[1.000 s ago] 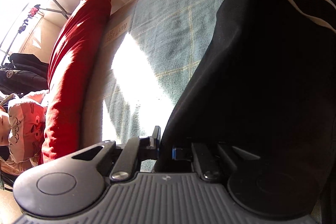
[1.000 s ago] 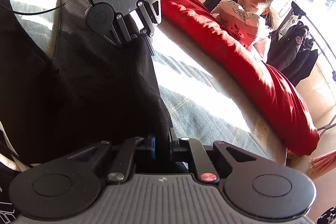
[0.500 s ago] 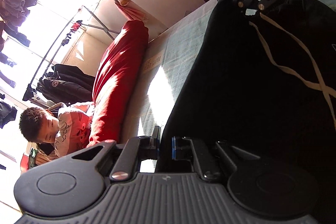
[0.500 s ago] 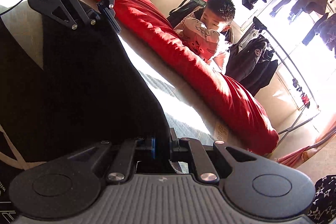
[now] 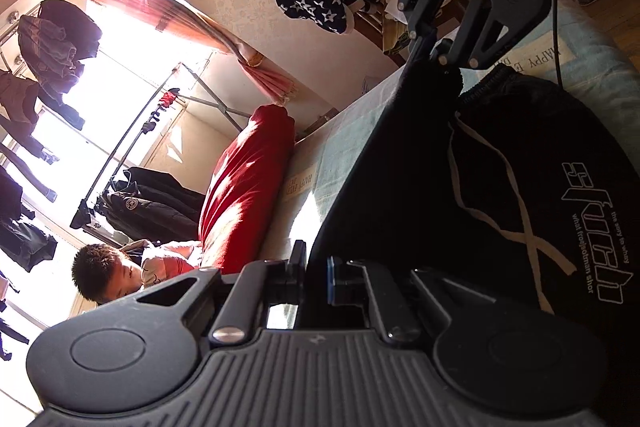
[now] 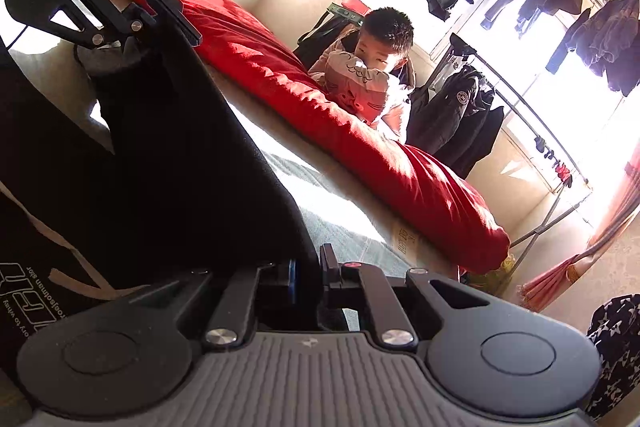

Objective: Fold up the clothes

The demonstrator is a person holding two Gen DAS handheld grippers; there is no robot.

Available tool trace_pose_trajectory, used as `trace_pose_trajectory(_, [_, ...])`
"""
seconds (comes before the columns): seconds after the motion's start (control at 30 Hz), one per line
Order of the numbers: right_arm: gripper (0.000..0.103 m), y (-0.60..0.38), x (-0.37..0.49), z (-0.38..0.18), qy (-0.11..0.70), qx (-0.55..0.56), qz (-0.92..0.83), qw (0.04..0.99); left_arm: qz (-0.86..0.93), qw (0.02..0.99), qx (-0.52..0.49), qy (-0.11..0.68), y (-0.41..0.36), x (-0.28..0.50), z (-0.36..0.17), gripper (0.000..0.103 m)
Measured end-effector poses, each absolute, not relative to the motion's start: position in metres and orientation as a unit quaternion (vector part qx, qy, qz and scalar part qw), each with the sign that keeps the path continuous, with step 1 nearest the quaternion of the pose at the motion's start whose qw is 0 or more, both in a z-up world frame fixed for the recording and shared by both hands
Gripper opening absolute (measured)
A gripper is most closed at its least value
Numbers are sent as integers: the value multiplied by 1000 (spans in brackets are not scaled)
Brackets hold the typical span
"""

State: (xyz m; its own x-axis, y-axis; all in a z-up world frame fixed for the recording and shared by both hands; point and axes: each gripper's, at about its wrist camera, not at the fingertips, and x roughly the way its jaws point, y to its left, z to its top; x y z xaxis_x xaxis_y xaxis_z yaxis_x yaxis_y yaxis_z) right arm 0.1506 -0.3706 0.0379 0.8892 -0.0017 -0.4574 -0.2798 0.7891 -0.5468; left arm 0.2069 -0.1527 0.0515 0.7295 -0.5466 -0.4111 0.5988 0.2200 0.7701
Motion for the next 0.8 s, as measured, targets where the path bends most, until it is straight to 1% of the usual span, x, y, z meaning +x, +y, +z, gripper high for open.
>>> trace_pose_trajectory(0.2, [13, -381, 120, 28, 257, -279, 80, 922, -397, 769, 500, 37, -151, 185, 41, 8])
trace_pose_trajectory(0.3, [13, -388, 114, 17, 285, -251, 91, 920, -416, 762, 493, 57, -153, 183, 30, 8])
trace_pose_trajectory(0.57, [13, -395, 110, -26, 352, -239, 103, 899, -500, 698, 505, 93, -162, 151, -18, 8])
trace_pose_trajectory(0.77, [13, -399, 112, -50, 392, -229, 98, 885, -541, 652, 519, 115, -174, 151, -49, 8])
trace_pose_trajectory(0.8, [14, -400, 112, -52, 399, -222, 98, 885, -546, 645, 521, 120, -177, 152, -55, 8])
